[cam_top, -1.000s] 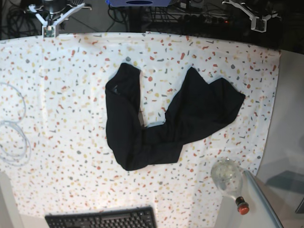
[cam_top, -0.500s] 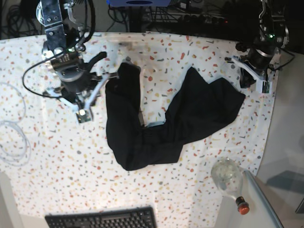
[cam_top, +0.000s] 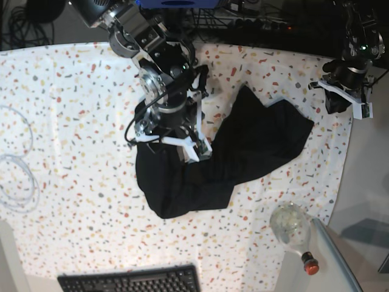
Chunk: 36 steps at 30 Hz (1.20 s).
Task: Layout the t-shirt on the table in an organized manner, then fold the t-shirt properly
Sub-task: 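Move the right gripper down to the black t-shirt's crumpled end, then grasp the shirt edge with the right gripper, left gripper grasps other end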
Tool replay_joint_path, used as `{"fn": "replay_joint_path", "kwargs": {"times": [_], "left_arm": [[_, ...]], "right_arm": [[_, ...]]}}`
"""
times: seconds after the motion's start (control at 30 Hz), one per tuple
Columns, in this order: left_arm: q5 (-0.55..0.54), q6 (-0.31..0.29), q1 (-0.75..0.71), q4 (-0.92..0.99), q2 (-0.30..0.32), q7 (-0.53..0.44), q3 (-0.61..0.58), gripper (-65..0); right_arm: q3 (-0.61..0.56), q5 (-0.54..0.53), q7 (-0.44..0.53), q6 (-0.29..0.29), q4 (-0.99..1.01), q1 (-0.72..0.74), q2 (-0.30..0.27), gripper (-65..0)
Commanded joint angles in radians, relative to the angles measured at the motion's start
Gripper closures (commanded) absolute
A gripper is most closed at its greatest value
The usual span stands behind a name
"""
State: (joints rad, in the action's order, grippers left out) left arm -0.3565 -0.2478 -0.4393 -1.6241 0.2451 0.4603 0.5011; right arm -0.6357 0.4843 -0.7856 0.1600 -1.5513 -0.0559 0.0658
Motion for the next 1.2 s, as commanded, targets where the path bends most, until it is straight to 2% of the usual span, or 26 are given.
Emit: {"fn": "replay_joint_path", "kwargs": {"times": [0.0, 0.2, 0.43, 0.67, 0.73, 0.87, 1.17], "left_arm": [[-0.013, -0.003, 0.006, -0.023, 0.02, -0.03, 0.006, -14.3], [-0.011, -0.003, 0.032, -0.029, 0.021, -0.024, 0.015, -14.3], [-0.011, -0.003, 0.026, -0.031, 0.012, -0.024, 0.014, -14.3], [-0.011, -0.003, 0.03, -0.031, 0.01, -0.024, 0.015, -14.3], [-0.011, -0.003, 0.032, -0.031, 0.01, -0.024, 0.012, -14.3], [-0.011, -0.003, 0.032, -0.031, 0.012, -0.027, 0.015, -14.3], [-0.009, -0.003, 0.037, 0.018, 0.02, -0.03, 0.015, -14.3]], "right_arm": [[-0.002, 0.02, 0.018, 0.014, 0.005, 0.021, 0.033, -32.6], [0.0, 0.017, 0.018, 0.014, 0.148, 0.097, 0.072, -32.7], [0.001, 0.017, 0.018, 0.014, 0.243, 0.161, 0.07, -32.7], [0.055, 0.021, 0.018, 0.014, 0.256, 0.166, 0.067, -32.1], [0.058, 0.023, 0.018, 0.014, 0.257, 0.166, 0.05, -32.0], [0.109, 0.026, 0.018, 0.014, 0.248, 0.166, 0.038, -31.8], [0.33, 0.095, 0.018, 0.011, 0.214, 0.202, 0.007, -31.8]]}}
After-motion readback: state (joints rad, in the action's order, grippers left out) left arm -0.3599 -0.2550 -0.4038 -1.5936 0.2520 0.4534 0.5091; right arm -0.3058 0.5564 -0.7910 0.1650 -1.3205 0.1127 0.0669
